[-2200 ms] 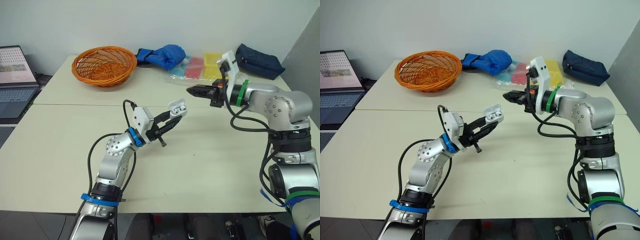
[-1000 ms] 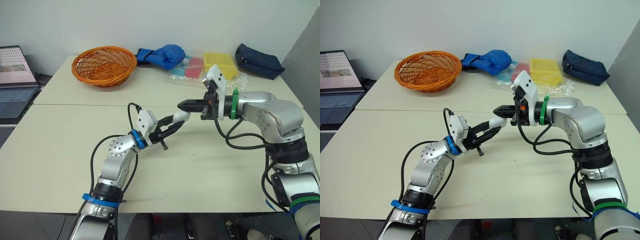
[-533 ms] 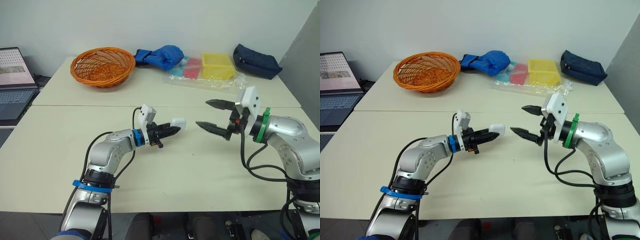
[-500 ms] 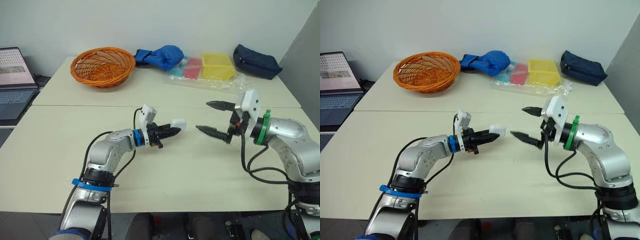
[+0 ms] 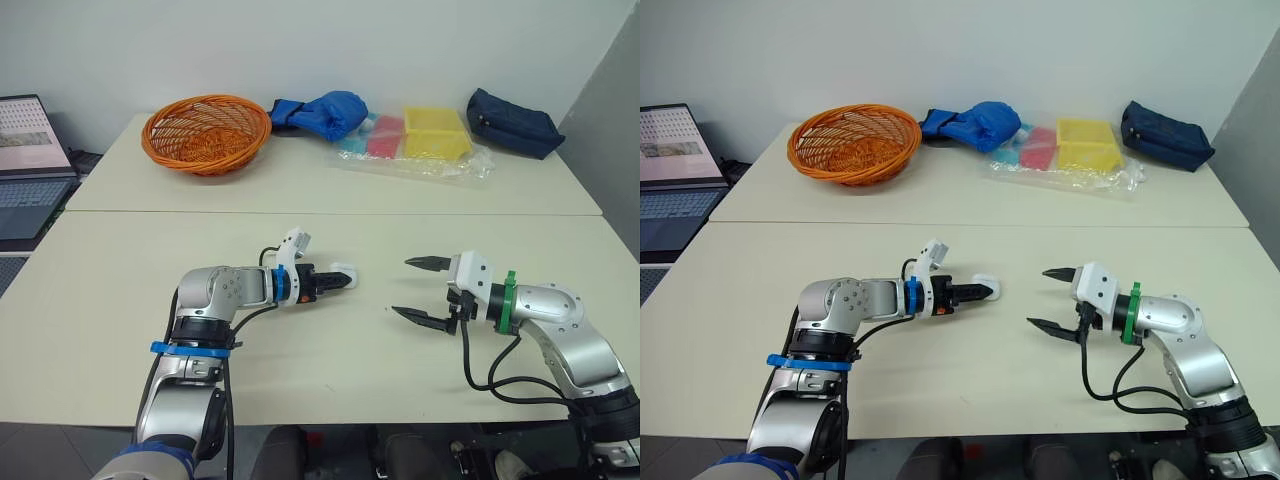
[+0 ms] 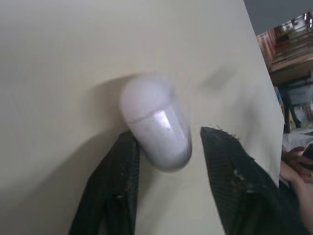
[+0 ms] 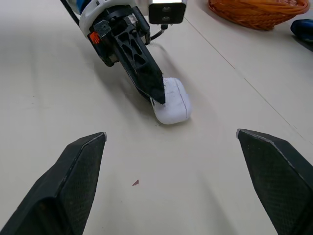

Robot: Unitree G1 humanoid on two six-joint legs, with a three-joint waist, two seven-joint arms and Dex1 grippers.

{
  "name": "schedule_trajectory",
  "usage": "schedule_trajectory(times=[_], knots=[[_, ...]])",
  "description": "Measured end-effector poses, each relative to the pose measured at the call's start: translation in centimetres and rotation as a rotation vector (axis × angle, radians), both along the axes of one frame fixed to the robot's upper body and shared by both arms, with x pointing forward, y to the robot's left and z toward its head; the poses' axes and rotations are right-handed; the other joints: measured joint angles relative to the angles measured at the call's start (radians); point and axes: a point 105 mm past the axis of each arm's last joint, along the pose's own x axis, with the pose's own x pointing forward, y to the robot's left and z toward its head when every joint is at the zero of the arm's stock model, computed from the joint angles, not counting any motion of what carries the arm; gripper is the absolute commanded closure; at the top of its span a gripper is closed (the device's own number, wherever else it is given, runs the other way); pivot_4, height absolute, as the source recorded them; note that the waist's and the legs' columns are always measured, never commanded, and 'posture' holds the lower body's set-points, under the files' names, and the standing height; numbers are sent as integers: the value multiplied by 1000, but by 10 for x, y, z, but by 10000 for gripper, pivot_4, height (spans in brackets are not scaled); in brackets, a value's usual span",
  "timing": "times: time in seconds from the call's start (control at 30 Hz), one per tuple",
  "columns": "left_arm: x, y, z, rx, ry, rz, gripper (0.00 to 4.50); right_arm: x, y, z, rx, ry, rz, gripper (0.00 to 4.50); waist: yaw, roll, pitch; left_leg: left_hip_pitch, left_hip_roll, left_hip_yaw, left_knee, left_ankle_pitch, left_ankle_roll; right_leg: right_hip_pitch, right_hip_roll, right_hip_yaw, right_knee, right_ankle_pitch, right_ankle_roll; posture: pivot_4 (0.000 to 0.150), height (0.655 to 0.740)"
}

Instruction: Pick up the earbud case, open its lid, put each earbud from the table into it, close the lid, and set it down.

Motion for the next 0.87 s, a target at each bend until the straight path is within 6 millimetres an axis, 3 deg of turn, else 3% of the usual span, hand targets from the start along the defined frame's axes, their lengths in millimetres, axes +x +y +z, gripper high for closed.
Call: schedule_trajectory(times=[0.13,0.2,0.33,0.47,0.53,0.67,0.73,0.87], knots=[[0,2,5,-12,-12,1,4992,5,-1,3,9,-9,-16,0,0,0,0,2,0,0,0,0,0,2,0,0,0,0,0,1500,7400],[0,14,9,15,-23,11,248,6,-3,1,4,-2,-19,0,-3,0,0,3,0,1,0,0,0,2,0,1,0,1,-1,1500,7400],[-5,81,13,123,-40,127,248,13,-16,-2,-23,14,-55,0,-19,0,0,11,1,0,-3,0,0,5,0,3,3,-1,-4,1500,7400],[-12,127,20,235,-188,140,248,16,-19,3,-30,2,-44,0,-16,0,0,12,1,1,-2,0,0,5,-1,1,7,-4,-8,1500,7400],[-9,133,38,285,-405,81,248,15,-23,6,-36,2,-45,0,-4,-1,0,12,3,2,-2,0,-1,5,-4,1,8,-8,-15,1500,7400],[-2,132,65,383,-718,30,248,16,-24,8,-32,5,-50,0,13,-1,0,12,5,6,-2,0,0,5,-12,0,7,-8,-14,1500,7400],[-1,137,70,473,-879,48,248,15,-24,12,-19,8,-57,0,14,-1,0,11,3,6,-2,0,0,5,-16,1,7,-8,-14,1500,7400],[-8,139,63,545,-981,29,248,13,-25,20,-6,12,-70,0,13,-1,0,10,0,6,-3,-1,0,5,-17,1,6,-5,-8,1500,7400]])
